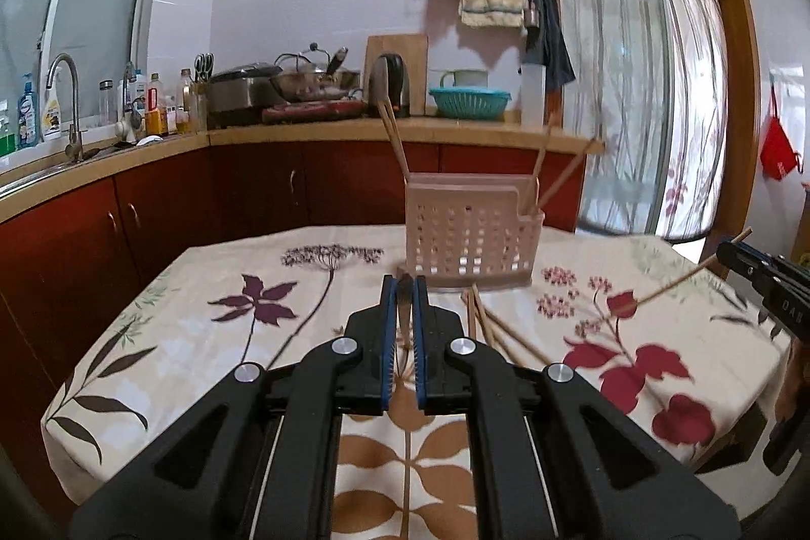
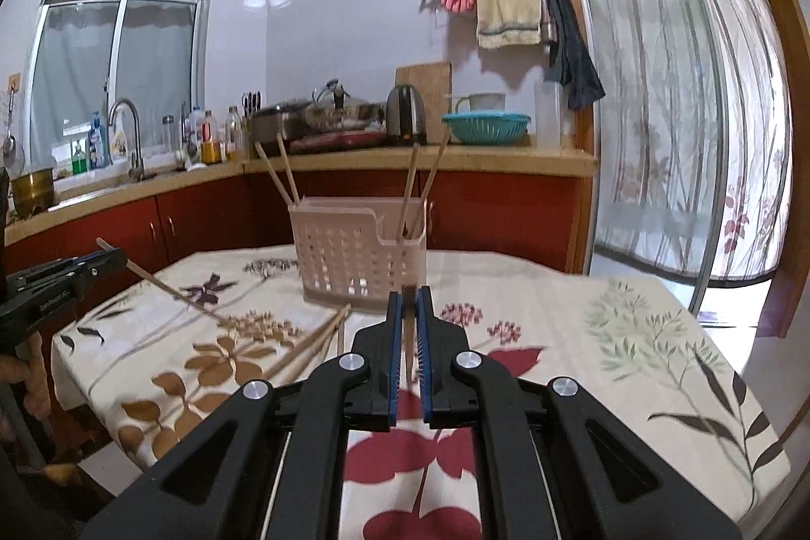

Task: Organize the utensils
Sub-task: 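Lift both chopsticks upright and carry them above the beige holder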

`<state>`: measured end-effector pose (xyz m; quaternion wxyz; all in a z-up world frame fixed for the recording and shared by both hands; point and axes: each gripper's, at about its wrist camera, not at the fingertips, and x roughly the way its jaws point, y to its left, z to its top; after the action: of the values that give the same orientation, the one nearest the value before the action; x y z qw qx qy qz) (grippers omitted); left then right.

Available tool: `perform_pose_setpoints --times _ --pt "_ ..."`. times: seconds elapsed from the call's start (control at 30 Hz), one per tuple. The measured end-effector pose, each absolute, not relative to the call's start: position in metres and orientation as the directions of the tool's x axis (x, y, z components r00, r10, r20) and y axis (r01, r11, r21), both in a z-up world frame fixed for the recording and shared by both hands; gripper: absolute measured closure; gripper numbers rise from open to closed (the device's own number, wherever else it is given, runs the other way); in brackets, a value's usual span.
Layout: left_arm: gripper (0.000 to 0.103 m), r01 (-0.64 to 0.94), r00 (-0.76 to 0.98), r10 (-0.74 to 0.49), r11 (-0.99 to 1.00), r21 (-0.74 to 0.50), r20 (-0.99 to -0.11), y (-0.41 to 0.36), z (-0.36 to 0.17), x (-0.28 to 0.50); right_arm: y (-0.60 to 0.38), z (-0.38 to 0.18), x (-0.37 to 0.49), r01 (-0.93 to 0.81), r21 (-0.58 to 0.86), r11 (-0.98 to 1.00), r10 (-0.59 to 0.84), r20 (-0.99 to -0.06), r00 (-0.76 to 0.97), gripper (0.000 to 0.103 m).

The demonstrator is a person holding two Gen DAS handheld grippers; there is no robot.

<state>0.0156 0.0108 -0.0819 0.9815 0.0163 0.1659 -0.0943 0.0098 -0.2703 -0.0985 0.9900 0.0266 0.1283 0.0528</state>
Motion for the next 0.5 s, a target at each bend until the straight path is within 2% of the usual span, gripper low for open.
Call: perform_pose_setpoints --times 0.2,0.5 --pt "0.096 0.221 0.907 -0.224 0.974 -0.051 -0.357 0.017 -0.062 0.029 -0.273 -0.082 0.013 -0.102 0.073 0.992 0.116 -0.233 0.966 0.097" --pt "0.096 0.237 0.893 -0.24 0.97 -0.057 -0.382 0.017 -0.051 0.055 -0.272 -0.073 0.04 -0.116 0.053 0.992 0.125 -0.241 0.962 0.097"
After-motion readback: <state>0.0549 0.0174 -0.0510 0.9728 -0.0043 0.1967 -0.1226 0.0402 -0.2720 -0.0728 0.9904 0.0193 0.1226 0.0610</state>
